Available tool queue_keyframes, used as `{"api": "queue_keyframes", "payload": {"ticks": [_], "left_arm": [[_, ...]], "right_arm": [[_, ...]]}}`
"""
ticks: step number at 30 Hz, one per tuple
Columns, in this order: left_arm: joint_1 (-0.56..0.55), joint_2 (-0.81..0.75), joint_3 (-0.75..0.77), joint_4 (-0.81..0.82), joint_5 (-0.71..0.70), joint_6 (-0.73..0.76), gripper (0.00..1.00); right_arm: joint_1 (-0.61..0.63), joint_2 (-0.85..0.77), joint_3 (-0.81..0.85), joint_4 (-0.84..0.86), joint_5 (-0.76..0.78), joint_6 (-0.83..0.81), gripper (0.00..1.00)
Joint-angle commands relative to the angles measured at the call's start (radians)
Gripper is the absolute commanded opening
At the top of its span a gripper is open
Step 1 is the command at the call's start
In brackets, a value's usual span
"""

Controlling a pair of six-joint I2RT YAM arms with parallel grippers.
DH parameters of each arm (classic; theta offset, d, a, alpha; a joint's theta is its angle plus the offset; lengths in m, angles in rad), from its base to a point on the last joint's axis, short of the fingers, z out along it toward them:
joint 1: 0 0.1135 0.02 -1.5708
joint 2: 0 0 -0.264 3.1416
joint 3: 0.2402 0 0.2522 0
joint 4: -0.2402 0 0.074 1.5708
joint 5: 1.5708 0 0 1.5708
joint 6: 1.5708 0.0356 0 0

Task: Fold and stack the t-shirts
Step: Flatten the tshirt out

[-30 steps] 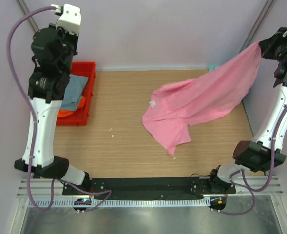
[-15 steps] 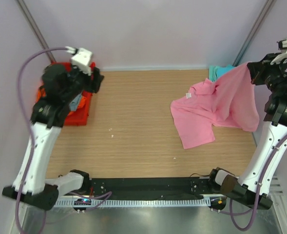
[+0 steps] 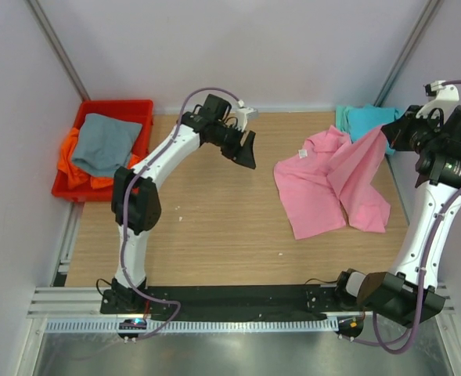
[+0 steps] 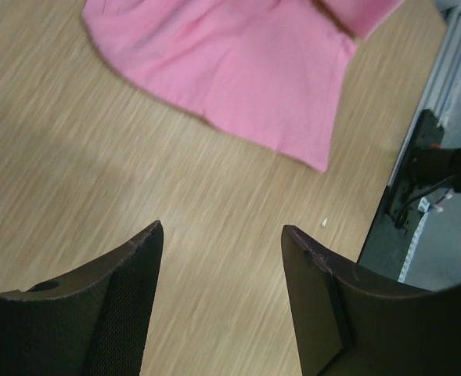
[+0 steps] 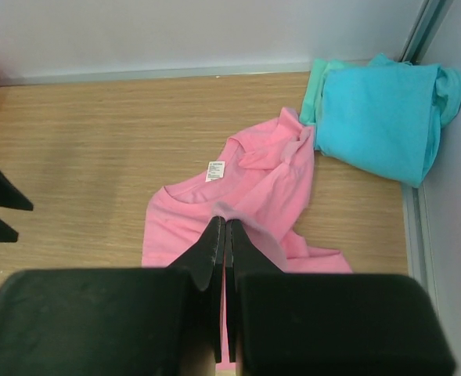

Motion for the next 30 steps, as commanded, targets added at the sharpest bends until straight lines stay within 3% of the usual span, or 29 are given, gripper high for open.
{"api": "queue_keyframes", "payload": {"ticks": [1, 4, 11, 30], "left_arm": [[-0.003, 0.147, 0.190, -0.050, 0.157, -0.044, 0.63], [-0.015, 0.305, 0.348, -0.058, 0.223, -0.079, 0.62], [-0.088, 0.531, 0.534, -0.064, 0.223, -0.115, 0.63], [-0.061, 0.709, 0.597, 0.135, 0.122, -0.188, 0.68]], "right_arm": [[-0.003, -0.036, -0.029, 0.080, 0.007, 0.024, 0.01], [-0.003, -0.065, -0.069, 0.081, 0.024, 0.024, 0.01], [-0.003, -0.138, -0.197, 0.112, 0.045, 0.058, 0.01], [-0.003, -0.298, -0.240, -0.009, 0.005, 0.084, 0.01]]}}
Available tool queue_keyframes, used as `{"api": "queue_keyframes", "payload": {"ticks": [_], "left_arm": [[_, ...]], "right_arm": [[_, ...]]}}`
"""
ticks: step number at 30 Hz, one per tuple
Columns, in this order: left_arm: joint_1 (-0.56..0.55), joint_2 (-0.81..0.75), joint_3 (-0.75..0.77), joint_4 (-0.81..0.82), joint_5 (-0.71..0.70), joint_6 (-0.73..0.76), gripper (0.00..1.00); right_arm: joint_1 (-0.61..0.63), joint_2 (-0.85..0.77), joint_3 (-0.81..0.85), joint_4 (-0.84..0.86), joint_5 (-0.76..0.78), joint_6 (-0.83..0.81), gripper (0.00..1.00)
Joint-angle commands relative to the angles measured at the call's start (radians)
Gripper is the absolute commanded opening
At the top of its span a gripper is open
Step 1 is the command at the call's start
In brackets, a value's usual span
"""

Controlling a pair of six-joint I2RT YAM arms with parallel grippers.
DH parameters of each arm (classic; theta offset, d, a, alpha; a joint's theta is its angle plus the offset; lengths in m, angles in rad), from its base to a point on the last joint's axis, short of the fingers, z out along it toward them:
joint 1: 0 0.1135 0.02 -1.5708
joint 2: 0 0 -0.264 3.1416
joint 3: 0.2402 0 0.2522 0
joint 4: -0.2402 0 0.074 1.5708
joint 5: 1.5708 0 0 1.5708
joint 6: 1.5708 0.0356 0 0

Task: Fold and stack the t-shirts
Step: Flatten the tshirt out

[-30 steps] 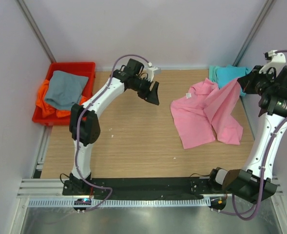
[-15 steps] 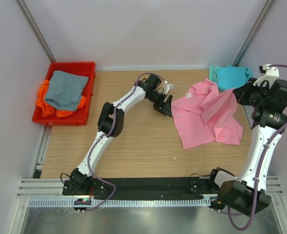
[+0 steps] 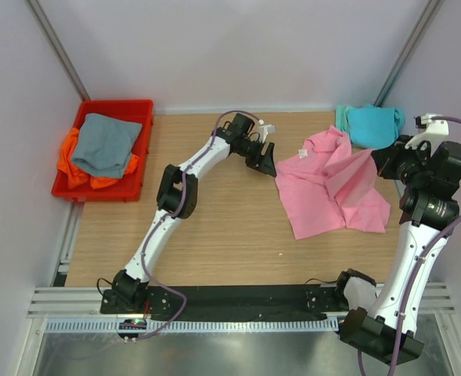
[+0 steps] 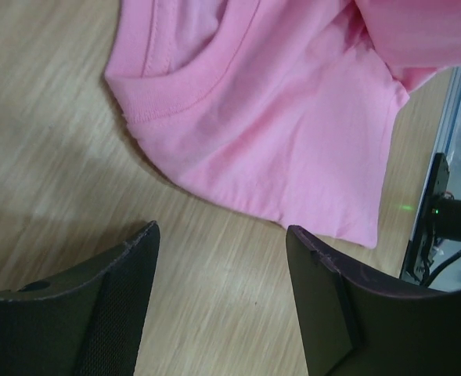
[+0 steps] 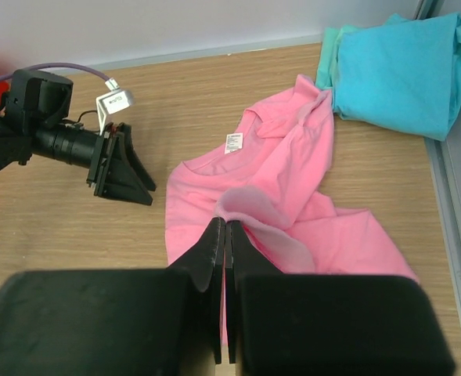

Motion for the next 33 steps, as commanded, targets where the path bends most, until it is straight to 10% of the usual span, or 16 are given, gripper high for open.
{"api": "queue_keyframes", "payload": {"ticks": [1, 9, 16, 21, 33], "left_arm": [[-0.007, 0.061, 0.043, 0.108, -0.066, -0.053, 0.68], [-0.048, 0.101, 0.075, 0.261, -0.061, -0.169, 0.61], [-0.073, 0.112, 0.045, 0.260, -0.072, -0.204, 0.00], [-0.045, -0.003, -0.036, 0.163, -0.075, -0.173, 0.00], [0.029, -0.873, -1.099, 0.126, -0.078, -0.034, 0.00]], "right_arm": [[-0.002, -0.016, 0.025, -0.024, -0.028, 0.008, 0.01], [-0.002, -0.031, 0.056, -0.090, -0.031, 0.004, 0.01], [-0.002, -0.041, 0.076, -0.099, -0.033, 0.008, 0.01], [-0.002, -0.036, 0.090, -0.110, -0.028, 0.005, 0.01], [-0.002, 0.093, 0.157, -0.147, -0.120, -0.026, 0.01]]}}
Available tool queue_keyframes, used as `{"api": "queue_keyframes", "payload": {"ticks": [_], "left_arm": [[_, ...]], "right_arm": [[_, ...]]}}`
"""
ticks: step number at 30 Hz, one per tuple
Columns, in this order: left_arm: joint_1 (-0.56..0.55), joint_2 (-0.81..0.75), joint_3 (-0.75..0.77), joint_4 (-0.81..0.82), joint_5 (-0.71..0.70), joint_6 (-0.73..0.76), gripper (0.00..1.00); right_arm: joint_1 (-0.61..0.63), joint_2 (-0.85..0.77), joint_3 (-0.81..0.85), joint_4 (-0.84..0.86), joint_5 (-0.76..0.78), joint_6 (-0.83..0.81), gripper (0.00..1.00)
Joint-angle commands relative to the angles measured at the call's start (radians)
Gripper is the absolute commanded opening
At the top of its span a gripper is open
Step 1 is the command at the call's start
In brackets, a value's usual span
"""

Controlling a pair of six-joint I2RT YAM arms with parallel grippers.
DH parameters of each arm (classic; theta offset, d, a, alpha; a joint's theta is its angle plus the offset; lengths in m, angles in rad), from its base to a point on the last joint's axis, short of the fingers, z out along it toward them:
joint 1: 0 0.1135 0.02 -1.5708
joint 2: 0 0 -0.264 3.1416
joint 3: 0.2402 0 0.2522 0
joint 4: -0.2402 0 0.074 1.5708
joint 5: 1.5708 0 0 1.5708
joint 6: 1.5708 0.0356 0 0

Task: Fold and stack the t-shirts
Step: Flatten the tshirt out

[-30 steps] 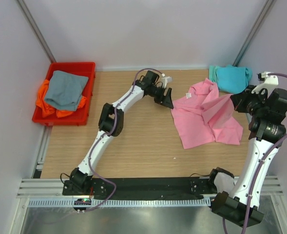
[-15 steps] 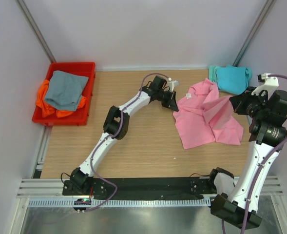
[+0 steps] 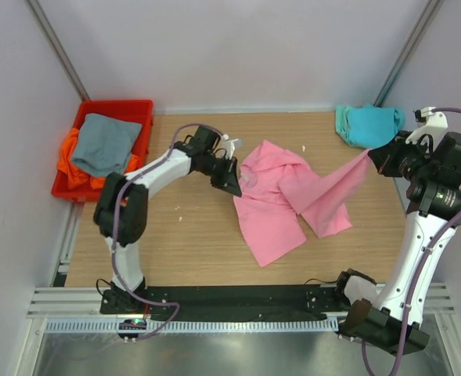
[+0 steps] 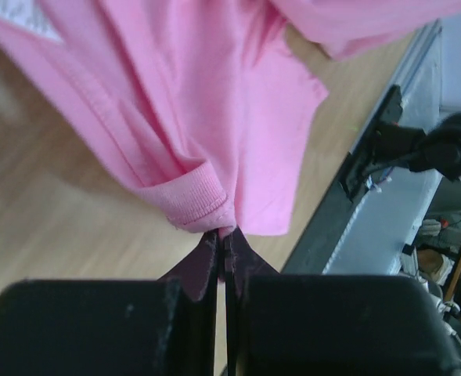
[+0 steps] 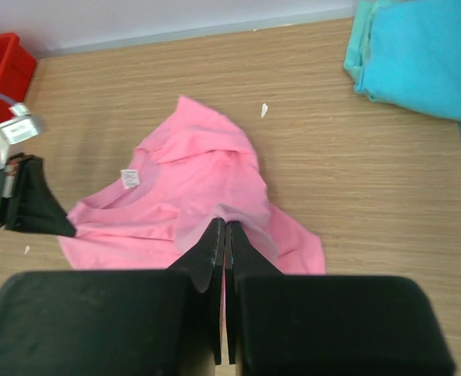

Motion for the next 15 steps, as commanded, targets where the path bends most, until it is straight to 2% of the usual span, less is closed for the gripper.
{"api": "queue_keyframes", "payload": {"ticks": [1, 2, 6, 7, 9, 11, 14, 15], "left_arm": [[-0.020, -0.217, -0.167, -0.030, 0.013, 0.055, 0.00], [-0.020, -0.253, -0.240, -0.021, 0.014, 0.044, 0.00], [-0.020, -0.395, -0.344, -0.004, -0.006, 0.050, 0.00], [-0.020, -0.414, -0.344, -0.012, -0.009, 0.059, 0.10], [-0.020, -0.428, -0.307, -0.048, -0.035, 0.082, 0.47], [-0.020, -0.410, -0.212, -0.135, -0.084, 0.121, 0.60], [-0.017, -0.321, -0.033, -0.289, -0.171, 0.240, 0.63], [-0.012, -0.278, 0.004, -0.304, -0.256, 0.257, 0.62]], "right_arm": [[-0.002, 0.045, 0.023, 0.023, -0.077, 0.008, 0.01], [-0.002, 0.071, 0.023, 0.032, -0.083, 0.016, 0.01], [-0.002, 0.128, 0.026, 0.035, -0.115, 0.024, 0.01], [-0.002, 0.136, 0.023, 0.037, -0.127, 0.027, 0.01], [-0.002, 0.149, 0.023, 0.049, -0.137, 0.027, 0.01], [-0.002, 0.151, 0.014, 0.063, -0.143, 0.053, 0.01], [-0.002, 0.148, 0.005, 0.073, -0.155, 0.065, 0.01], [-0.002, 0.145, -0.003, 0.075, -0.155, 0.064, 0.01]]}}
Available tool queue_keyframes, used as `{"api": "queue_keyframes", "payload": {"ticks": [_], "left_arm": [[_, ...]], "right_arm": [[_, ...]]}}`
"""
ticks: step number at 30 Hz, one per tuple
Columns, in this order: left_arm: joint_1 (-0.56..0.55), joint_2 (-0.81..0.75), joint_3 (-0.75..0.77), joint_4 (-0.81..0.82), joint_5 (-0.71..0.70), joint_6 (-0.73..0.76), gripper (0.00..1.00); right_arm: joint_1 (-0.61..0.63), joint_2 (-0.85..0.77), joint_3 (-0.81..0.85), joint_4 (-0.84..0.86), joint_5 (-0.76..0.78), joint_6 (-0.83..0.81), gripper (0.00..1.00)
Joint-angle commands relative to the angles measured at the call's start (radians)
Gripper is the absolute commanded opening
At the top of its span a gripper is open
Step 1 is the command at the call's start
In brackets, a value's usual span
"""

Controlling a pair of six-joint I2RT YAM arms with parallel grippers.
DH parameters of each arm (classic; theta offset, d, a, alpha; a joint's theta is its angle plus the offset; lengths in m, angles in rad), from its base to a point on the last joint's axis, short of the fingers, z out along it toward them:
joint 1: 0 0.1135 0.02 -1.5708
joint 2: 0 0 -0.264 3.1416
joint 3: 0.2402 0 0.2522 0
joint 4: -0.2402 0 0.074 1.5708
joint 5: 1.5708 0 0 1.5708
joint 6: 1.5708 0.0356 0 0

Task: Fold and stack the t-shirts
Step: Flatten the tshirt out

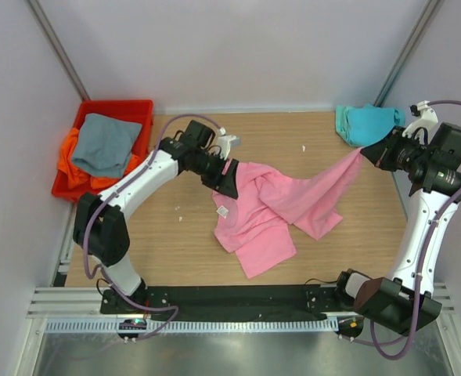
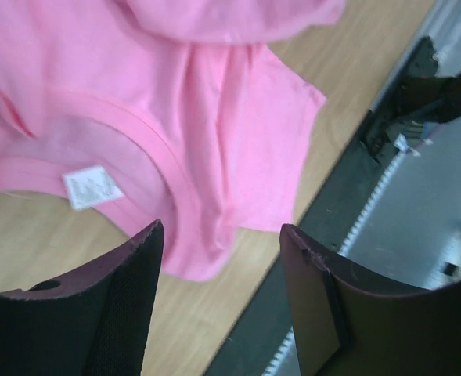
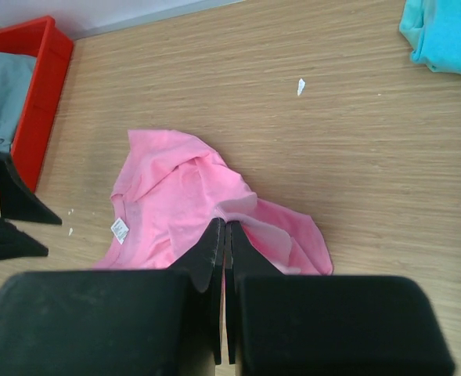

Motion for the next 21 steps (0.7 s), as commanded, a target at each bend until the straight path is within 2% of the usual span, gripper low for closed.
{"api": "queue_keyframes", "payload": {"ticks": [1, 4, 9, 15, 21], "left_arm": [[0.013, 0.081, 0.186, -0.115, -0.201, 0.163, 0.62], [0.046, 0.164, 0.250, -0.032, -0.329, 0.208, 0.60], [0.098, 0.342, 0.406, -0.032, -0.362, 0.194, 0.48], [0.102, 0.386, 0.351, 0.032, -0.351, 0.197, 0.46], [0.101, 0.439, 0.378, 0.023, -0.316, 0.202, 0.46]], "right_arm": [[-0.002, -0.023, -0.004, 0.064, -0.035, 0.027, 0.01], [-0.002, -0.026, -0.024, 0.067, -0.032, 0.022, 0.01], [-0.002, -0.036, -0.012, 0.047, -0.027, 0.006, 0.01], [-0.002, -0.057, -0.014, 0.029, -0.009, -0.025, 0.01], [-0.002, -0.048, -0.059, 0.049, -0.018, -0.016, 0.01]]}}
